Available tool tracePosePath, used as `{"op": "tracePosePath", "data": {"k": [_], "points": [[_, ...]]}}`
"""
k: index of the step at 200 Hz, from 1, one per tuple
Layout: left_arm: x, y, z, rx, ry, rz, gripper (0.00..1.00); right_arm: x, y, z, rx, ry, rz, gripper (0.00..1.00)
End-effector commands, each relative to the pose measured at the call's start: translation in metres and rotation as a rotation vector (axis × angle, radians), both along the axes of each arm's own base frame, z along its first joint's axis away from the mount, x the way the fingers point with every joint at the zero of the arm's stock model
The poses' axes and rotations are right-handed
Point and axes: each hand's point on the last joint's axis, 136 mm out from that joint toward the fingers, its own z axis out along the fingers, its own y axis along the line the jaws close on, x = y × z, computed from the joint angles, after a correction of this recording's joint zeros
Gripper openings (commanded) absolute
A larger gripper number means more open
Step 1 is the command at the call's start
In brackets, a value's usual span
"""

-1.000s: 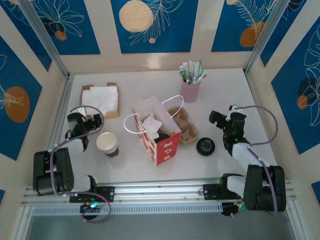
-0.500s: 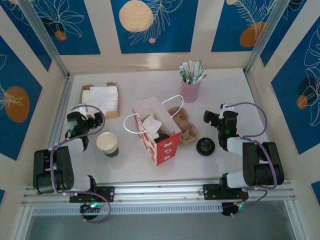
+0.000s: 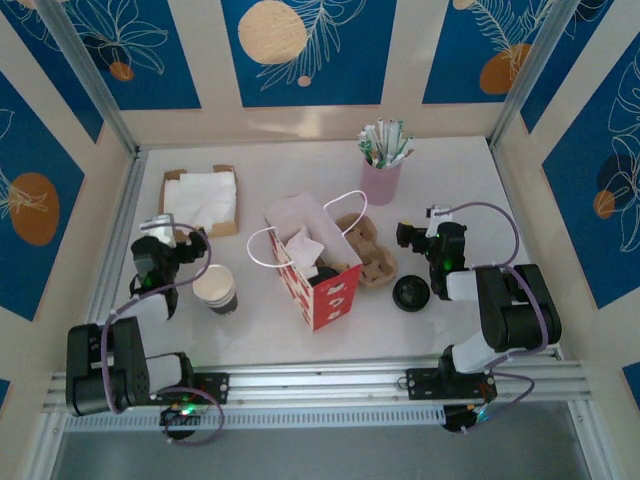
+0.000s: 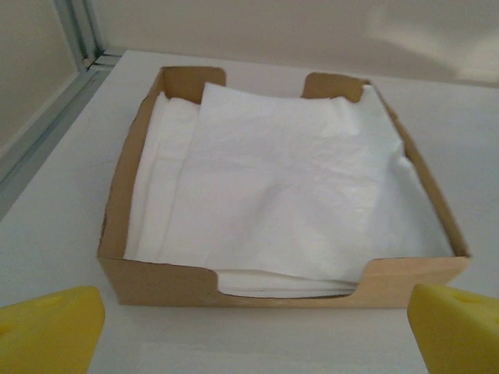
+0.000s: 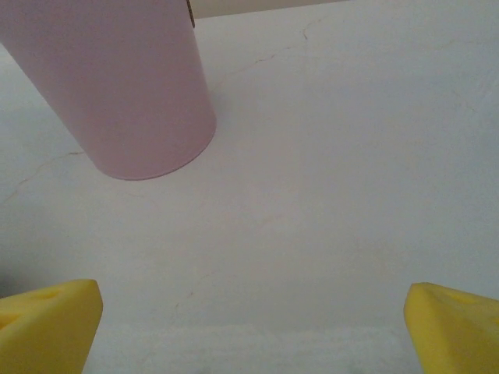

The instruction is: Pack the takeout coffee

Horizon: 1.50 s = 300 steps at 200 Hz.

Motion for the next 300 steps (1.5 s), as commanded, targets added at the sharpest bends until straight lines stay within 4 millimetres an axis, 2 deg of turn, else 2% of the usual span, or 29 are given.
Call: {"op": "tracePosePath", "data": {"k": [1,25,54,86,106,143,165,217,300], "points": [[0.000,-0.017,0.014,-0.018,-0.074,-0.059,1.00,0.006,0.000,0.012,-0.014,-0.055,0.017,0.99],[0.011,-0.014,0.005,-0.014,-0.077,-0.040,1.00,0.005,0.000,0.012,-0.012,-0.051,0.018,0.99],[0.027,-0.029,-0.006,-0.025,-0.040,-0.127,1.00,0.005,0.000,0.012,-0.012,-0.052,0.018,0.99],[0.025,-0.037,-0.007,0.004,-0.050,-0.145,1.00,0.006,0.001,0.012,-0.011,-0.053,0.021,0.99],[0.026,-0.043,-0.015,0.041,-0.039,-0.150,1.00,0.006,0.000,0.012,-0.011,-0.053,0.020,0.99],[0.025,-0.044,-0.019,0.079,-0.063,-0.125,1.00,0.006,0.001,0.013,-0.011,-0.053,0.020,0.99],[0.026,-0.042,-0.028,0.079,-0.065,-0.107,1.00,0.006,0.001,0.012,-0.012,-0.052,0.020,0.99],[0.034,-0.064,-0.035,0.093,-0.020,-0.231,1.00,0.006,0.001,0.012,-0.011,-0.051,0.020,0.99],[0.038,-0.064,-0.035,0.124,0.001,-0.210,1.00,0.006,0.000,0.012,0.010,-0.044,0.035,0.99]]}}
